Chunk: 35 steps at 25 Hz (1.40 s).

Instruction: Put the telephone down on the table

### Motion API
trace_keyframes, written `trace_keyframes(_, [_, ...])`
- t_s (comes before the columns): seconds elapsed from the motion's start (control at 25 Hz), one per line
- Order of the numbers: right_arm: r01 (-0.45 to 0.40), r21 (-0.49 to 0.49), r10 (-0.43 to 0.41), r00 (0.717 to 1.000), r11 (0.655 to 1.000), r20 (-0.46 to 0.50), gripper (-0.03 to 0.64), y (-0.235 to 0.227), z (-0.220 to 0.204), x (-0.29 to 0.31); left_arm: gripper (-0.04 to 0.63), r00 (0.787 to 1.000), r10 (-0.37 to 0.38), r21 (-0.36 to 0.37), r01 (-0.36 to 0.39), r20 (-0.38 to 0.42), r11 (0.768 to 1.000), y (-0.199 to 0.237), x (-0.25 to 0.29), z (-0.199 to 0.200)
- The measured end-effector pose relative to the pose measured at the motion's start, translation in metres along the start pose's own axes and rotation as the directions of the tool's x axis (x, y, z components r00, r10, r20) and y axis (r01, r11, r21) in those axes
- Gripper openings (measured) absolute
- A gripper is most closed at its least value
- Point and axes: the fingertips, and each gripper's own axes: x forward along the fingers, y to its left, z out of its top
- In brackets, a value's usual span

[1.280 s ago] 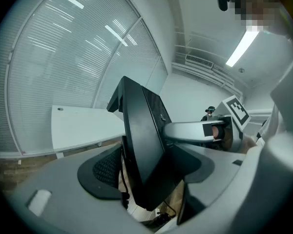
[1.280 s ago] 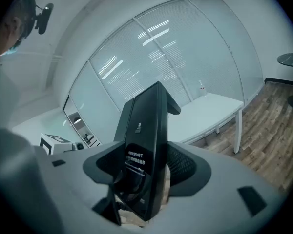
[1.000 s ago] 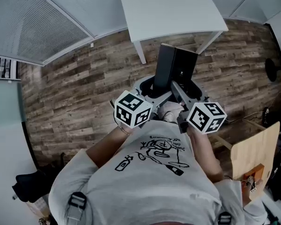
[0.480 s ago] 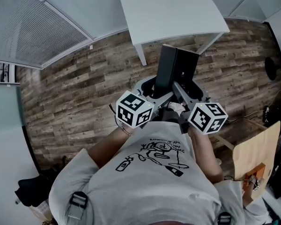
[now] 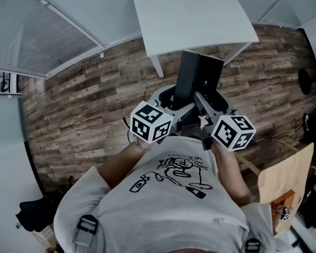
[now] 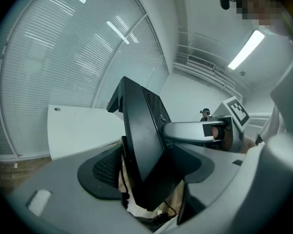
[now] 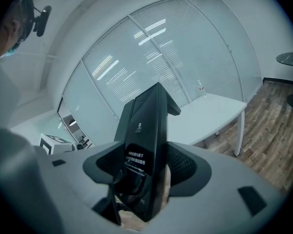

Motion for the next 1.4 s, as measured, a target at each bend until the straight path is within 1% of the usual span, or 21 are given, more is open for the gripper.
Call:
trace_keyframes(0.32, [-0.016,0.003,0.016,1.000,1.000,-0.008,0.235,-0.041,0.037,0.018,0.314,1.000,0.022,-0.015,-0.022,0.005,1.000,0.013,0.048,0.028])
trace_keyframes(0.64, [-0.036,-0.007,0.036,0.999,0.999,-0.018,0.235,-0.103,0.091,0.030,0.314,0.999,0.041,-0.025,-0.040,0.020,0.999,0.019,0.121,0.066])
trace_keyframes(0.96, [-0.060,-0.005,0.060,0.998,0.998,-0.024,0.235,-0.168,0.141,0.032,0.314,0.997,0.069,-0.031,-0.069,0.028,0.997,0.015,0.194,0.102])
trace_keyframes(1.2, [-0.090,-0.012,0.089,0.995,0.996,-0.051,0.235,-0.207,0.163,0.041,0.314,0.994,0.104,-0.054,-0.102,0.042,0.993,0.020,0.236,0.114])
trace_keyframes(1.4, [-0.114,-0.013,0.112,0.991,0.993,-0.076,0.235,-0.224,0.179,0.054,0.314,0.990,0.130,-0.075,-0.126,0.052,0.989,0.030,0.257,0.126])
